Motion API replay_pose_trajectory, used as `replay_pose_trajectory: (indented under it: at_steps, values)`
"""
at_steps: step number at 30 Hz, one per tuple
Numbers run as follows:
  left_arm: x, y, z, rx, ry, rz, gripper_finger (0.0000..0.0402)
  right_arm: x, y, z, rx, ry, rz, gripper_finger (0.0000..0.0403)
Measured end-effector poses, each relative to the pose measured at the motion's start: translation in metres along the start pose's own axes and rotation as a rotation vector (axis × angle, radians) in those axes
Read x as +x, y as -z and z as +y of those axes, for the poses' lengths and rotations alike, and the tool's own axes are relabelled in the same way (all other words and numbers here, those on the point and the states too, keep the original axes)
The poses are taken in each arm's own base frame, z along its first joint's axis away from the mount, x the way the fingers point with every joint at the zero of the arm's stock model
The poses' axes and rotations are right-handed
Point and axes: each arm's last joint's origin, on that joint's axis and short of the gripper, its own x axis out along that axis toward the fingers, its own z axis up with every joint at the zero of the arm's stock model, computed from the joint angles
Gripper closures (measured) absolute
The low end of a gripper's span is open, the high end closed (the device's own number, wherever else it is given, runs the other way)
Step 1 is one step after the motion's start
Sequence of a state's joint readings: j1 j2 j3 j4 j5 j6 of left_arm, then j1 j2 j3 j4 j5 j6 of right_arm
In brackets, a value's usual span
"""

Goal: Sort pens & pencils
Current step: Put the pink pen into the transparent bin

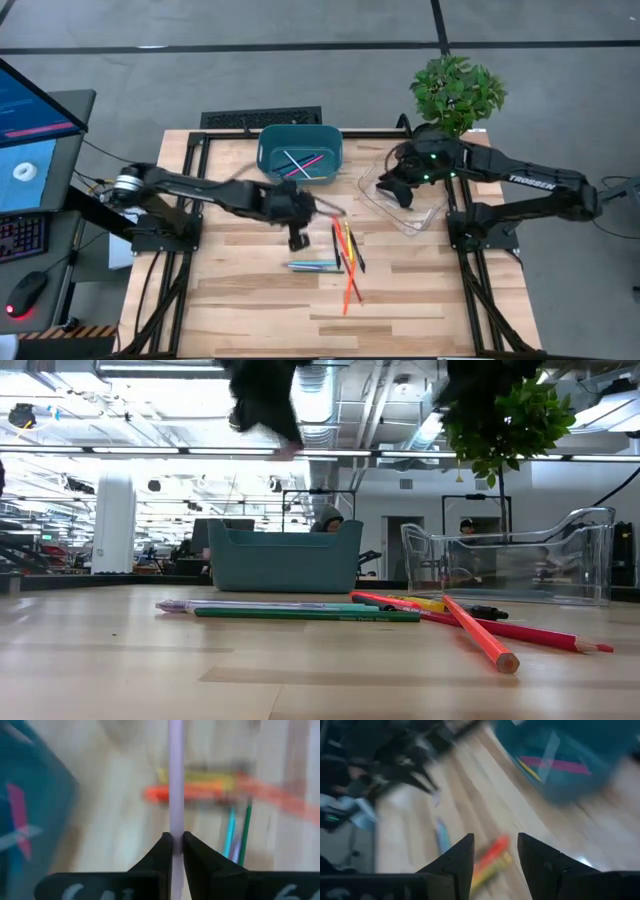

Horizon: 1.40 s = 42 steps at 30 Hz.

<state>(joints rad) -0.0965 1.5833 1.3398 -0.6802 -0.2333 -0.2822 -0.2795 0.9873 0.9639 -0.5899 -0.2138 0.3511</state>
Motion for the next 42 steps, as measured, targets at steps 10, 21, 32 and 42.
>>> replay_pose_trajectory:
  at_steps: [10,21,32,42]
  values:
    - [-0.081,-0.056,0.021,-0.071,-0.116,-0.698,0.038,0.0,-0.029,0.038,-0.184,-0.228,-0.354,0.0228]
    - [-0.065,-0.064,0.017,-0.073,-0.107,-0.745,0.038,0.014,-0.058,0.033,-0.276,-0.216,-0.613,0.0156]
    - [-0.064,-0.07,0.027,-0.083,-0.112,-0.786,0.0379,0.032,-0.074,0.038,-0.341,-0.264,-0.576,0.0154]
    - [-0.063,-0.07,0.027,-0.074,-0.117,-0.78,0.0379,0.032,-0.08,0.04,-0.391,-0.25,-0.587,0.0231]
